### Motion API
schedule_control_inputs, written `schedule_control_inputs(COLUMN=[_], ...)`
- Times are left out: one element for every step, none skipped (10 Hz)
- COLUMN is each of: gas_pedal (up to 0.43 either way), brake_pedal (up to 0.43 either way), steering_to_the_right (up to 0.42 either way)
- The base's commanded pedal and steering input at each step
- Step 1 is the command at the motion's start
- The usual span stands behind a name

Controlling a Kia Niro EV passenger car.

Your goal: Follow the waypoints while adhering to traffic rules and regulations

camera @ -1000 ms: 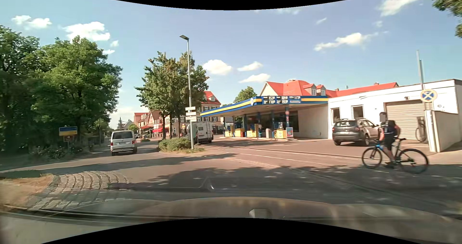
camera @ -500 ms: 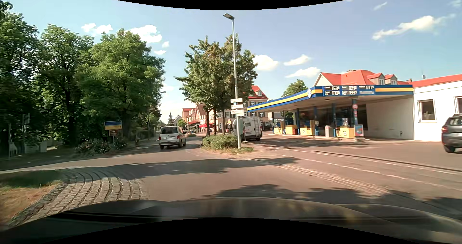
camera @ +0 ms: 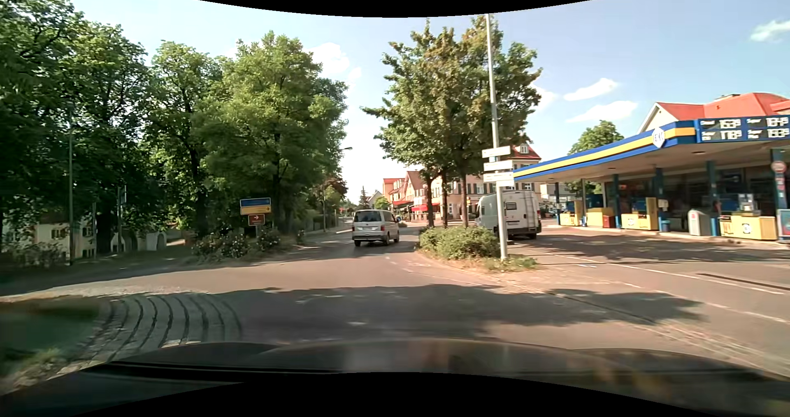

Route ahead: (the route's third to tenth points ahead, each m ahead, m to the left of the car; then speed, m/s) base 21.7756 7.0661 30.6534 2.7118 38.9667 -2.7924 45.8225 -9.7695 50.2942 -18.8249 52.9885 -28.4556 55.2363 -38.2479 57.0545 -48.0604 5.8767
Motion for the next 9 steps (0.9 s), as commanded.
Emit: schedule_control_inputs(gas_pedal=[0.110,0.110,0.110,0.110,0.110,0.110,0.110,0.110,0.110], brake_pedal=[0.006,0.006,0.006,0.006,0.006,0.006,0.006,0.006,0.006], steering_to_the_right=[-0.248,-0.228,-0.192,-0.152,-0.128,-0.101,-0.087,-0.075,-0.050])
